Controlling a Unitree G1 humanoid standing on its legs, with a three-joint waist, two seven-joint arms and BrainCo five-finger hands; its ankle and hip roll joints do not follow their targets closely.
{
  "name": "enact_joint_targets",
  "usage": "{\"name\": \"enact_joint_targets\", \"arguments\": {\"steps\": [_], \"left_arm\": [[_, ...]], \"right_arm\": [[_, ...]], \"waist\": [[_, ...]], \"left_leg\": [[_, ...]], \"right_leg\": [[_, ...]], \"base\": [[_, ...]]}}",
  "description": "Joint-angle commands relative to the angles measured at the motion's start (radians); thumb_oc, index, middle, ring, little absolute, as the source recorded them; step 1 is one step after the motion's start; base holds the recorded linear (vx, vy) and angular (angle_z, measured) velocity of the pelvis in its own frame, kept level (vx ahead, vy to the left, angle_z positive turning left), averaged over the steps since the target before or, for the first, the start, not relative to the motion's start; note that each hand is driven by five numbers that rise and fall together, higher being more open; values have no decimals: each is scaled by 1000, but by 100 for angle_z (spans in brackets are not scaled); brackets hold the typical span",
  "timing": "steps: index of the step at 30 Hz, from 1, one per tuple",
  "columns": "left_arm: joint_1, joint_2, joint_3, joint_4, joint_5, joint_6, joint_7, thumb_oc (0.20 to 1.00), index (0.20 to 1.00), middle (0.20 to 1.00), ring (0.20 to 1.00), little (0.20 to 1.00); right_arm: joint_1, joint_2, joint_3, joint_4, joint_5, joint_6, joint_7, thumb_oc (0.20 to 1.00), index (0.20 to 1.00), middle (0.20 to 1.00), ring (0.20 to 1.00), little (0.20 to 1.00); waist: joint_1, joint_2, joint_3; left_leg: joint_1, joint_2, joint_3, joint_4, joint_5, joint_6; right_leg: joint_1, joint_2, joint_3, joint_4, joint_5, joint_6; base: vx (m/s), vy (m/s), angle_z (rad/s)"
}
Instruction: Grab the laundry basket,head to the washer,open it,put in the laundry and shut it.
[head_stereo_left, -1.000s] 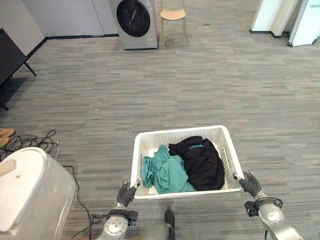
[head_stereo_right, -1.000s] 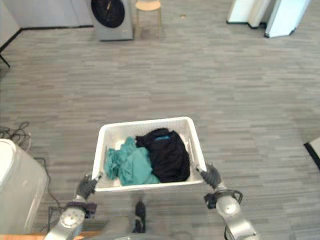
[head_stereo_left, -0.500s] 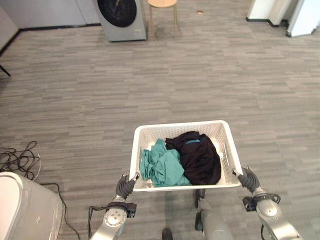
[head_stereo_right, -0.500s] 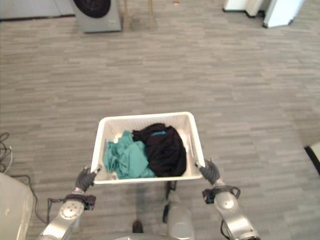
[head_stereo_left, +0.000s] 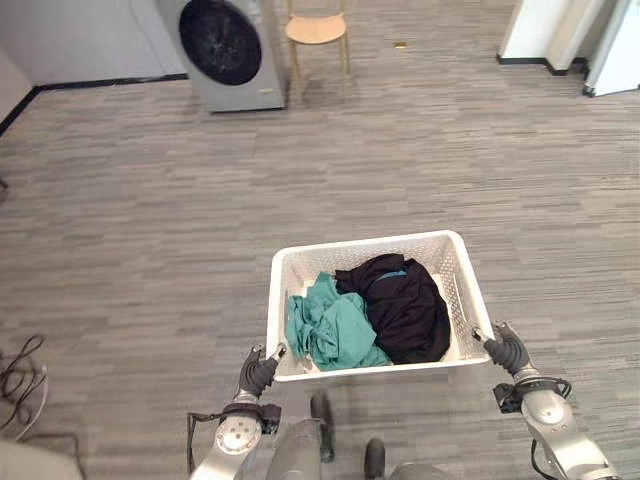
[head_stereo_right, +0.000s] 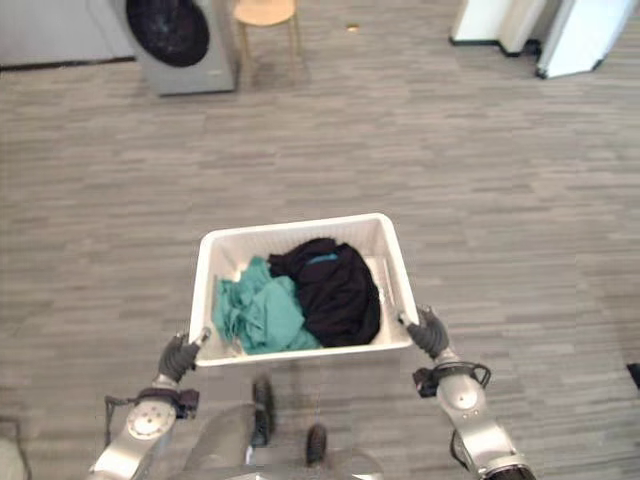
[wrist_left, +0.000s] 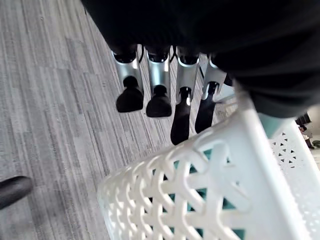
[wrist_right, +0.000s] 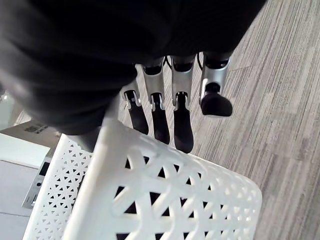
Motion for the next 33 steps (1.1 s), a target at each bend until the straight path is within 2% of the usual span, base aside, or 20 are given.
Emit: {"name": "enact_joint_targets", "arguments": {"steps": [1, 3, 6, 8, 9, 11, 13, 15, 16, 19, 20, 22, 24, 26, 27, 29, 30, 31, 32, 33], "left_arm": [[-47, -25, 25, -140, -71, -105, -31, 200, 200, 200, 200, 200], [-39, -25, 36, -145, -68, -103, -32, 200, 200, 200, 200, 200], [-32, -18, 39, -140, -65, -103, -40, 200, 200, 200, 200, 200], [-36, -8, 32, -137, -67, -100, -44, 200, 200, 200, 200, 200], [-39, 1, 29, -142, -62, -96, -41, 200, 200, 200, 200, 200], [-54, 19, 28, -134, -56, -96, -34, 200, 200, 200, 200, 200], [-65, 24, 24, -126, -54, -98, -31, 200, 200, 200, 200, 200], [-64, 30, 28, -127, -53, -100, -34, 200, 200, 200, 200, 200], [-57, 31, 31, -135, -62, -102, -39, 200, 200, 200, 200, 200], [-51, 26, 33, -136, -65, -102, -38, 200, 200, 200, 200, 200], [-44, 19, 40, -135, -60, -103, -39, 200, 200, 200, 200, 200], [-47, 17, 49, -131, -45, -110, -36, 200, 200, 200, 200, 200], [-52, 12, 51, -125, -30, -115, -30, 200, 200, 200, 200, 200], [-54, -7, 36, -119, -28, -125, -38, 200, 200, 200, 200, 200], [-72, -12, 15, -110, -46, -121, -40, 200, 200, 200, 200, 200], [-72, -13, 12, -105, -56, -116, -38, 200, 200, 200, 200, 200], [-70, -13, 11, -105, -58, -114, -43, 200, 200, 200, 200, 200], [-71, -13, 11, -105, -58, -114, -43, 200, 200, 200, 200, 200], [-73, -13, 9, -103, -58, -110, -41, 200, 200, 200, 200, 200], [-71, -16, 8, -101, -54, -110, -42, 200, 200, 200, 200, 200]], "right_arm": [[-17, 27, -17, -101, 84, -129, 36, 200, 200, 200, 200, 200], [-22, 29, -17, -100, 76, -128, 39, 200, 200, 200, 200, 200], [-16, 46, -7, -105, 83, -132, 62, 200, 200, 200, 200, 200], [-9, 59, -4, -111, 76, -134, 69, 200, 200, 200, 200, 200], [-11, 62, 3, -114, 69, -135, 74, 200, 200, 200, 200, 200], [-16, 76, 11, -117, 71, -141, 73, 200, 200, 200, 200, 200], [-20, 85, 21, -114, 70, -141, 79, 200, 200, 200, 200, 200], [-23, 78, 23, -118, 71, -137, 85, 200, 200, 200, 200, 200], [-27, 73, 21, -120, 78, -133, 84, 200, 200, 200, 200, 200], [-29, 73, 21, -118, 82, -131, 79, 200, 200, 200, 200, 200], [-26, 71, 16, -115, 81, -128, 77, 200, 200, 200, 200, 200], [-24, 69, 12, -113, 76, -128, 75, 200, 200, 200, 200, 200], [-16, 66, 9, -112, 65, -130, 78, 200, 200, 200, 200, 200], [1, 71, -3, -113, 80, -139, 86, 200, 200, 200, 200, 200], [-1, 46, -17, -107, 92, -143, 72, 200, 200, 200, 200, 200], [-6, 37, -24, -100, 107, -140, 55, 200, 200, 200, 200, 200], [0, 32, -30, -101, 111, -135, 55, 200, 200, 200, 200, 200], [0, 33, -31, -101, 111, -135, 55, 200, 200, 200, 200, 200], [2, 30, -36, -101, 113, -129, 49, 200, 200, 200, 200, 200], [5, 27, -38, -99, 110, -131, 45, 200, 200, 200, 200, 200]], "waist": [[40, 25, -41], [53, 30, -52], [61, 16, -80], [69, -8, -97], [64, -16, -94], [52, -16, -84], [33, 2, -68], [1, 29, -52], [-13, 35, -42], [-29, 36, -32], [-50, 31, -24], [-65, 27, -16], [-79, 32, -17], [-92, 28, -52], [-89, 29, -45], [-77, 14, -40], [-57, 0, -38], [-57, -4, -41], [-31, -10, -36], [-23, -5, -35]], "left_leg": [[51, 9, 8, -108, 128, -25], [31, 14, 8, -103, 154, -29], [53, 10, 13, -41, 156, -2], [66, -8, 14, -3, 116, 25], [88, -16, 17, 5, 88, 44], [149, -26, 17, 7, 36, 72], [237, -31, -1, -20, -1, 86], [330, -30, -28, -67, -27, 80], [374, -35, -36, -70, -56, 73], [406, -39, -51, -73, -74, 66], [470, -48, -80, -89, -108, 54], [506, -48, -101, -89, -134, 41], [542, -41, -121, -77, -149, 29], [576, -30, -155, -13, -153, -5], [451, 39, -152, 352, 15, -66], [364, 60, -119, 484, 50, -58], [291, 65, -66, 470, 14, -39], [289, 61, -64, 467, 19, -37], [213, 39, -48, 368, -20, -15], [187, 35, -42, 274, -29, -10]], "right_leg": [[24, -52, 42, 94, -106, 70], [61, -46, 65, 108, -128, 72], [94, -81, 89, 152, -126, 97], [60, -123, 99, 269, -26, 144], [22, -141, 112, 379, 57, 170], [-59, -157, 124, 534, 162, 205], [-165, -162, 89, 594, 148, 178], [-263, -154, 23, 533, 77, 150], [-317, -159, -19, 425, 47, 140], [-329, -150, -35, 343, 45, 139], [-375, -128, -37, 188, 74, 154], [-414, -130, -36, 99, 107, 176], [-438, -129, -38, 95, 126, 182], [-389, -136, -18, 109, 159, 155], [-310, -126, -16, 123, 144, 100], [-243, -110, -13, 98, 110, 70], [-195, -116, -12, 86, 82, 63], [-199, -120, -10, 85, 84, 63], [-151, -117, -1, 75, 54, 69], [-128, -110, -1, 73, 30, 76]], "base": [[554, 49, -46], [632, 92, -40], [491, 114, -56], [491, 161, -14], [423, 153, -8], [406, 131, -20], [422, 116, 20], [594, 71, 19], [477, 4, 36], [364, -43, 34], [529, -97, 47], [547, -120, 56], [538, -177, 73], [773, -378, 86], [633, -458, 98], [527, -367, 42], [356, -167, -43], [466, -101, -47], [383, -17, -27], [546, -5, -32]]}}
